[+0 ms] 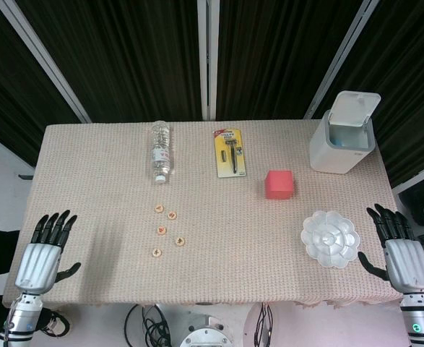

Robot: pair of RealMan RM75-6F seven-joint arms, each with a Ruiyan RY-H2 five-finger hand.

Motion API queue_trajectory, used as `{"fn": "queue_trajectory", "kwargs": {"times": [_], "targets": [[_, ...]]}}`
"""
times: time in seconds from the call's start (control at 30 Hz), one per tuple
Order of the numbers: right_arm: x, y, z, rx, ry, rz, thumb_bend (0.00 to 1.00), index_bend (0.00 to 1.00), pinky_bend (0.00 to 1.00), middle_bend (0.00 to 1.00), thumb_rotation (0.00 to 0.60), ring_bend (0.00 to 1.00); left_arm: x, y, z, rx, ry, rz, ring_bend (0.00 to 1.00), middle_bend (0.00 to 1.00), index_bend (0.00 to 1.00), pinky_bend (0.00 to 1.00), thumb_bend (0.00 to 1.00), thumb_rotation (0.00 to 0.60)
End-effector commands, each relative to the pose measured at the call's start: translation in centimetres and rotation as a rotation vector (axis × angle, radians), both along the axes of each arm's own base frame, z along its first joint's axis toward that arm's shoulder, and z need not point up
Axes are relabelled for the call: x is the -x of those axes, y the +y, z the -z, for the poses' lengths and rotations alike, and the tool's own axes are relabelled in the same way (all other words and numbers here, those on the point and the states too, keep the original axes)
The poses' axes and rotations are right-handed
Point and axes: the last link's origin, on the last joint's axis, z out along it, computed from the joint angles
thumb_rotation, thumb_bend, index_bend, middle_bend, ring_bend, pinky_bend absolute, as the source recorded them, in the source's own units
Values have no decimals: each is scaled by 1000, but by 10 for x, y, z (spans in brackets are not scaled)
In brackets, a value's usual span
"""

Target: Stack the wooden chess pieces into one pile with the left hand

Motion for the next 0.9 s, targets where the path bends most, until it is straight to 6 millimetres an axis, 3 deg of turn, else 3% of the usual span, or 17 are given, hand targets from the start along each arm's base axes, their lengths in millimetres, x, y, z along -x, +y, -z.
{"fn": "queue_trajectory", "kwargs": {"times": [0.03,0.3,0.43,0.67,0.9], "targets": [[0,0,0,1,0,0,240,0,0,0,600,0,0,0,0,0,0,0,0,7,0,0,0,600],[-1,0,-1,2,-3,-5,240,0,0,0,600,0,-5,0,1,2,-8,23,0,7,0,0,0,600],[-2,1,-1,4,-7,-10,240,0,0,0,600,0,-17,5,1,9,-9,61,0,7,0,0,16,600],[-3,-2,0,-5,-13,-17,241,0,0,0,600,0,-58,24,12,86,-30,158,0,7,7,0,61,600],[0,-3,-4,-2,-25,-12,240,0,0,0,600,0,-106,70,46,240,-51,231,0,8,34,0,76,600]]}}
